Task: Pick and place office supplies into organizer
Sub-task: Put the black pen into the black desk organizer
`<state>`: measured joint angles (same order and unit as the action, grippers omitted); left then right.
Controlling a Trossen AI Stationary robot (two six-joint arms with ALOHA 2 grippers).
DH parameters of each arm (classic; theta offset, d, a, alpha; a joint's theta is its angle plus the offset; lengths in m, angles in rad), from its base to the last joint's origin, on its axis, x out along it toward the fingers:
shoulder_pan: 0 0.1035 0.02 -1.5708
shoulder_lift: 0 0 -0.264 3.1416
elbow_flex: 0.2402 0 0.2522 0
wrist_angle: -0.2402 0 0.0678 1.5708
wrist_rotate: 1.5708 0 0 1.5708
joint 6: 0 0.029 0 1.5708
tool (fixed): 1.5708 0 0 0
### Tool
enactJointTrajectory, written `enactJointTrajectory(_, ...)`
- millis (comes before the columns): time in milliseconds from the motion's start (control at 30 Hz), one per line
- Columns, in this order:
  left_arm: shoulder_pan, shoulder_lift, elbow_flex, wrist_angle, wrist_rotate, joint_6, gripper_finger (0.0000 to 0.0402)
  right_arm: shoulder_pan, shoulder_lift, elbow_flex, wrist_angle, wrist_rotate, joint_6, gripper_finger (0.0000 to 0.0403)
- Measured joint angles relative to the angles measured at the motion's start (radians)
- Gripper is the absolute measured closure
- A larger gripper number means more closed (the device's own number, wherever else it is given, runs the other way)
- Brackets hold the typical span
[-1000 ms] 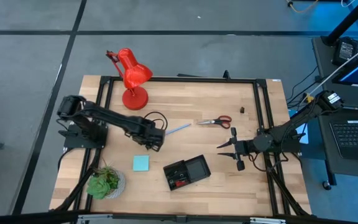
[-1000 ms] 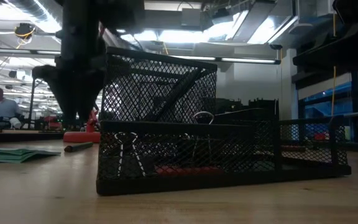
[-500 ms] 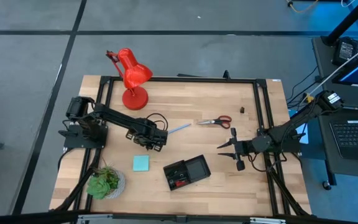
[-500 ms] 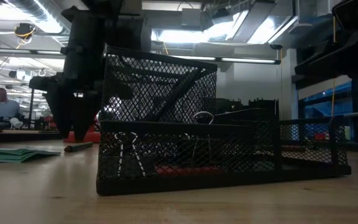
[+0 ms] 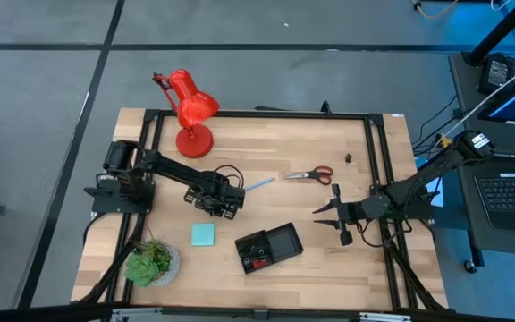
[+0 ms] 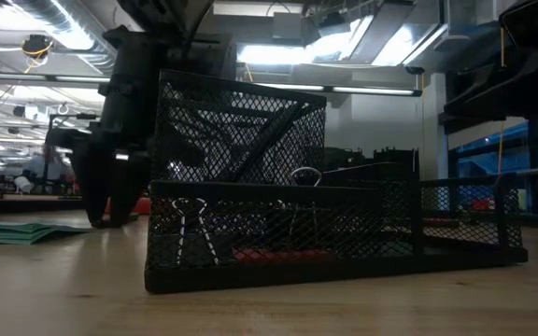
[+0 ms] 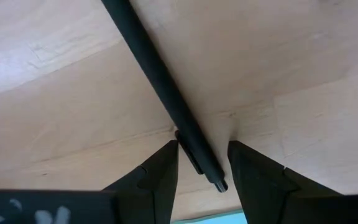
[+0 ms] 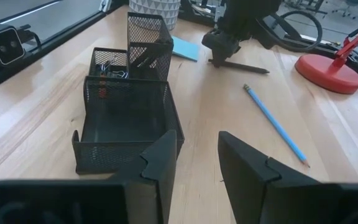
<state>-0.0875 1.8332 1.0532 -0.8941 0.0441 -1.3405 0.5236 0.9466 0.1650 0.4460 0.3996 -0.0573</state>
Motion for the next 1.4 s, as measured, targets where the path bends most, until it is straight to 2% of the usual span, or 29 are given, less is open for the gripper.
enactJointTrajectory(467, 0.007, 0.000, -0.003, 0.038, 0.023, 0.096, 0.0259, 0.000, 0.000, 0.000, -0.003, 0.000, 0.001, 0.0281)
enactJointTrajectory(1067, 0.039, 0.001, -0.005, 0.058, 0.035, 0.107, 0.0259, 0.000, 0.000, 0.000, -0.003, 0.000, 0.001, 0.0281)
enactJointTrajectory(1200, 0.038, 0.001, -0.003, 0.054, 0.022, 0.108, 0.0272, 0.000, 0.000, 0.000, -0.003, 0.000, 0.000, 0.0281)
enactJointTrajectory(1400, 0.037, 0.001, -0.001, 0.057, 0.015, 0.143, 0.0311, 0.000, 0.000, 0.000, -0.003, 0.000, 0.000, 0.0281)
